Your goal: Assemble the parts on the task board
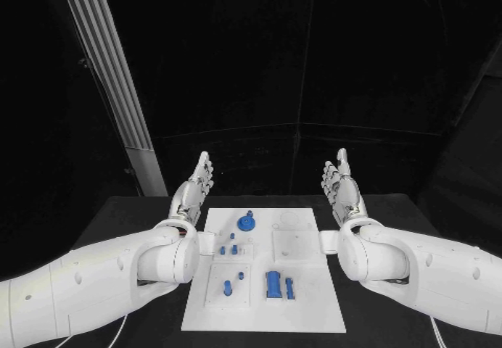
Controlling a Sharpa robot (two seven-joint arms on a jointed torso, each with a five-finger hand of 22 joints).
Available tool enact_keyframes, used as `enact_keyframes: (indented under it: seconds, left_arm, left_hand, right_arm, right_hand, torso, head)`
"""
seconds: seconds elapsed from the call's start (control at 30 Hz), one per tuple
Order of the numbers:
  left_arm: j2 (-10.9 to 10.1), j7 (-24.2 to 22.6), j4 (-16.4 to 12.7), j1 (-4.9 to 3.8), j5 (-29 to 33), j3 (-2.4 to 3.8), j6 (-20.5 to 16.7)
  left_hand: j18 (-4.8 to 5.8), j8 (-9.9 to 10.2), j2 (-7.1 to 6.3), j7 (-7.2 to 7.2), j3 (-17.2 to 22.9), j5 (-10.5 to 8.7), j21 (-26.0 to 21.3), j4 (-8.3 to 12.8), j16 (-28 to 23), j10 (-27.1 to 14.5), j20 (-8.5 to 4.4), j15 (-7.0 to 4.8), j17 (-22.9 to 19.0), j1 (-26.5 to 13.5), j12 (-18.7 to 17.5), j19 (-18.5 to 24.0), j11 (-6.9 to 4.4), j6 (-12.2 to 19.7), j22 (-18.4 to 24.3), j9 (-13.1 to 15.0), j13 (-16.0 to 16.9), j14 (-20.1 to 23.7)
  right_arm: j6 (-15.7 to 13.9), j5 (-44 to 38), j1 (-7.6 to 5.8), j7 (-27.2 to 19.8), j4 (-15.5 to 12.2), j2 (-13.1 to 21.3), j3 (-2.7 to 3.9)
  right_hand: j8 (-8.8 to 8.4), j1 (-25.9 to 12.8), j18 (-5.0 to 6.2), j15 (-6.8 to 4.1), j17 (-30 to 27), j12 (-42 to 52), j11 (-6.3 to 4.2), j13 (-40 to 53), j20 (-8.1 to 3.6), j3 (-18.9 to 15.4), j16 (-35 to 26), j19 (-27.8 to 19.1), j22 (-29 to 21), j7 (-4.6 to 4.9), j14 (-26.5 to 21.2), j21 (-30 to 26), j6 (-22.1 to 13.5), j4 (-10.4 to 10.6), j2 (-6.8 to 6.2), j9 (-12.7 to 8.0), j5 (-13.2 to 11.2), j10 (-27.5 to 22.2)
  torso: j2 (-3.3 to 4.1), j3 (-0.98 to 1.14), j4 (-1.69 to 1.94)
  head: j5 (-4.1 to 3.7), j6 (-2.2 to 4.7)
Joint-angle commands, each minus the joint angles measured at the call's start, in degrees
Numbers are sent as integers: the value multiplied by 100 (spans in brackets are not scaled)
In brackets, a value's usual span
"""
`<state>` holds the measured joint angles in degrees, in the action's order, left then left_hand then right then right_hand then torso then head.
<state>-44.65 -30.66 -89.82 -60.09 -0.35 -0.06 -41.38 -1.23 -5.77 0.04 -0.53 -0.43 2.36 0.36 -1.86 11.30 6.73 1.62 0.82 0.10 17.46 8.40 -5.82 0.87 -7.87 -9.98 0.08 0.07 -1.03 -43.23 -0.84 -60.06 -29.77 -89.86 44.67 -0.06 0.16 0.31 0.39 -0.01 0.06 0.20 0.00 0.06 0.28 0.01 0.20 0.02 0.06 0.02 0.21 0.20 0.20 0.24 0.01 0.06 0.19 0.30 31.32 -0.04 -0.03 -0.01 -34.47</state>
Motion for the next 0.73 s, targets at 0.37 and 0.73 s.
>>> enact_keyframes:
  seconds: [0.37,0.73]
  left_arm:
    - [-4,87,-13,-7,35,6,-274]
    - [-4,87,-13,-7,35,6,-274]
  left_hand:
    - [123,577,-4,53,43,-236,-36,186,-621,-673,-162,-82,-10,-962,-840,582,-87,787,552,-8,-7,103]
    - [123,577,-4,53,43,-236,-36,186,-1130,-673,-162,-82,-10,-1227,-840,582,-87,787,998,-8,-7,103]
  right_arm:
    - [-89,84,-10,-3,-10,2,6]
    - [-89,84,-10,-3,-10,2,6]
  right_hand:
    - [-16,-31,-39,1,-6,-20,0,-6,-28,-1,-20,-2,-6,-2,-21,-20,-20,-24,-1,-6,-19,-30]
    - [-16,-31,-39,1,-6,-20,0,-6,-28,-1,-20,-2,-6,-2,-21,-20,-20,-24,-1,-6,-19,-30]
  torso:
    - [-14,4,3]
    - [-14,4,3]
  head:
    - [1,9]
    - [1,9]
